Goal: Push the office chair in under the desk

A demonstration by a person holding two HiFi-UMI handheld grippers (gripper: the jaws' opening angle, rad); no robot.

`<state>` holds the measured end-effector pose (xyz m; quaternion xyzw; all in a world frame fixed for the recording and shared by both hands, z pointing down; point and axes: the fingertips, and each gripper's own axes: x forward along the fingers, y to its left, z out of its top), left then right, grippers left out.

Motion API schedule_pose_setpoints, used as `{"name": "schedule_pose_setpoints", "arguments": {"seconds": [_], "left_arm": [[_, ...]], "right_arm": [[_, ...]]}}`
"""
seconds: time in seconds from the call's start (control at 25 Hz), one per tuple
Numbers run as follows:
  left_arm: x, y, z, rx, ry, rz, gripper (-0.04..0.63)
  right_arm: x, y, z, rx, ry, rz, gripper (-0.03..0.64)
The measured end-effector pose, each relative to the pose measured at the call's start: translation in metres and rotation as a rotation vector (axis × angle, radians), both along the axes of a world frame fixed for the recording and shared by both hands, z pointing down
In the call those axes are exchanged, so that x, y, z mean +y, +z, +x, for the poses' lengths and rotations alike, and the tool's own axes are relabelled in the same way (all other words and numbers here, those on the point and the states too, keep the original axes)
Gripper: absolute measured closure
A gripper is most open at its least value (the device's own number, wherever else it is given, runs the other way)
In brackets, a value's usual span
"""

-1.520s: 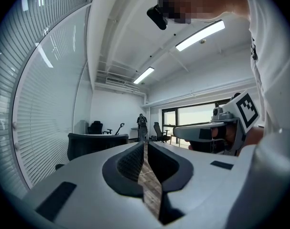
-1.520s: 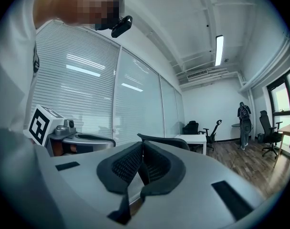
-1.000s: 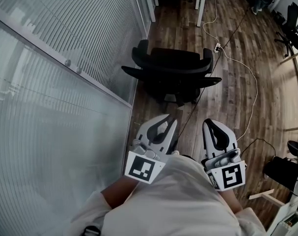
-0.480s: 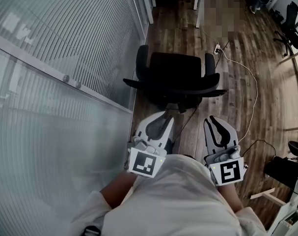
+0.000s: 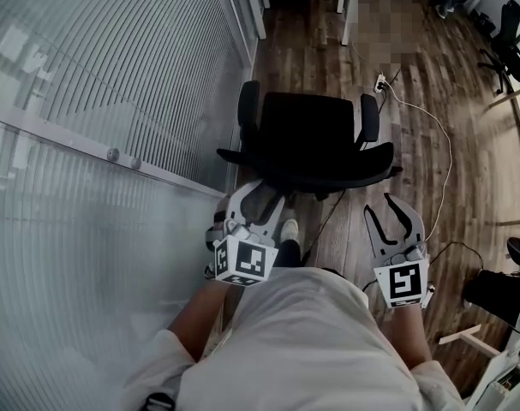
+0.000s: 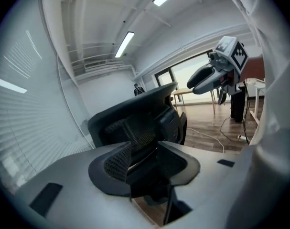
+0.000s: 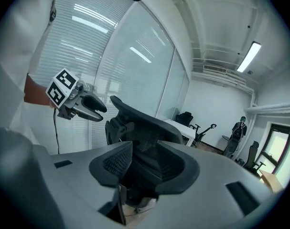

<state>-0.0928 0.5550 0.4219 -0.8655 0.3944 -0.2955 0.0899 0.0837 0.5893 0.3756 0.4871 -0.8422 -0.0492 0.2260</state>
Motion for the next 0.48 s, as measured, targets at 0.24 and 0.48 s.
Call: {"name": "schedule_pose_setpoints", "arguments": {"seconds": [0.24,0.48], "left_arm": [[-0.021,0.034,-0.012,-0.185,0.008,-0.027,0.391],[-0.047,0.073,-0.035,-0.300,0.020,-0.079,0.353]], "right_arm": [[-0.018,0.026,0.018,0.137,-0.005,-0.071,0.425],[-0.038,0.060,0.025,0.257,-0.018,-0.134,0.376]]}}
